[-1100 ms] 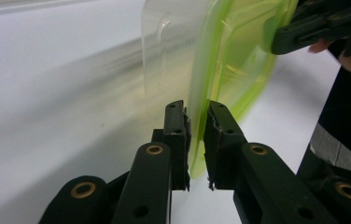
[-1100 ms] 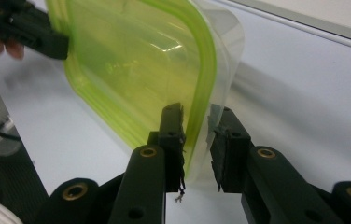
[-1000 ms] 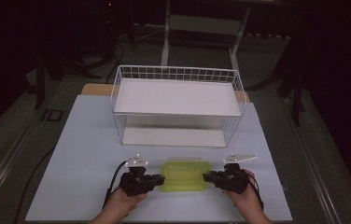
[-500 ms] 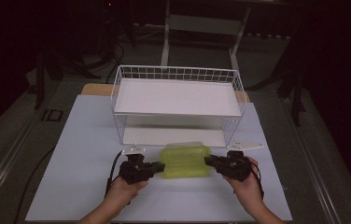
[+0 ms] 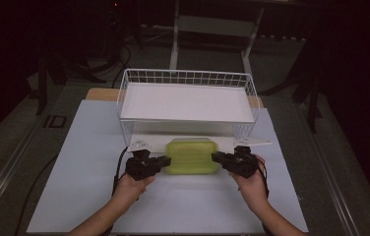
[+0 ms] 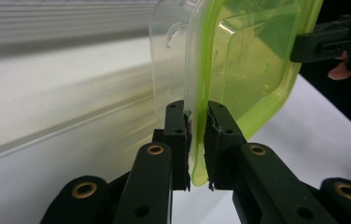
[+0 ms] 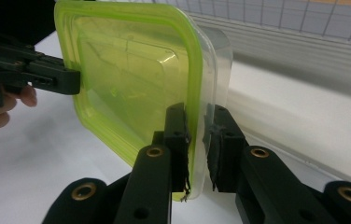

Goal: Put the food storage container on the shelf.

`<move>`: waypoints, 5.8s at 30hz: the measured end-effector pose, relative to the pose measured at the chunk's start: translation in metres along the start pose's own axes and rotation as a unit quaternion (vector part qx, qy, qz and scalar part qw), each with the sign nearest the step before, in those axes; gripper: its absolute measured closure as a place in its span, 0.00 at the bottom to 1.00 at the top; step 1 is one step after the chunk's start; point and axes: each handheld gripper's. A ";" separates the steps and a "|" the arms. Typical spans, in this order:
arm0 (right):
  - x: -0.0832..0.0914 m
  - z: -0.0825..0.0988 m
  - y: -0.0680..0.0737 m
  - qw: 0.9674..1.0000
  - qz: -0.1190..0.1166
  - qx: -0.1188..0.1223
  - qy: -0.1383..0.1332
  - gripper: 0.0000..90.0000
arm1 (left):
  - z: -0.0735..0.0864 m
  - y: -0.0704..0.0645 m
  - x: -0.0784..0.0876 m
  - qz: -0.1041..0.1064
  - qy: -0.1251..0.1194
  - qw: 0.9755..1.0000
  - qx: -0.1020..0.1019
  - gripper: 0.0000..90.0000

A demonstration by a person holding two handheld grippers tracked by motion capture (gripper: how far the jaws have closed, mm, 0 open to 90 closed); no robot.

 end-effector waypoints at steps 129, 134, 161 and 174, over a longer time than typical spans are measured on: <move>-0.107 -0.013 0.016 0.997 0.065 0.027 0.020 1.00 | 0.039 0.012 0.021 -0.072 -0.091 0.990 -0.078 0.01; -0.112 -0.022 0.011 0.997 0.074 0.020 0.014 1.00 | 0.040 0.014 0.021 -0.073 -0.096 0.990 -0.076 0.01; -0.126 -0.050 -0.004 0.996 0.087 0.001 -0.003 1.00 | 0.043 0.016 0.022 -0.069 -0.098 0.990 -0.074 0.01; -0.121 -0.045 0.009 0.997 0.071 0.012 -0.002 0.96 | 0.042 0.014 0.023 -0.071 -0.098 0.989 -0.081 0.01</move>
Point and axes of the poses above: each handheld gripper's, and its own axes: x roughly backward along the jaws, z roughly out of its underside, y roughly to its left, and after that the axes turned 13 degrees about y, right-handed
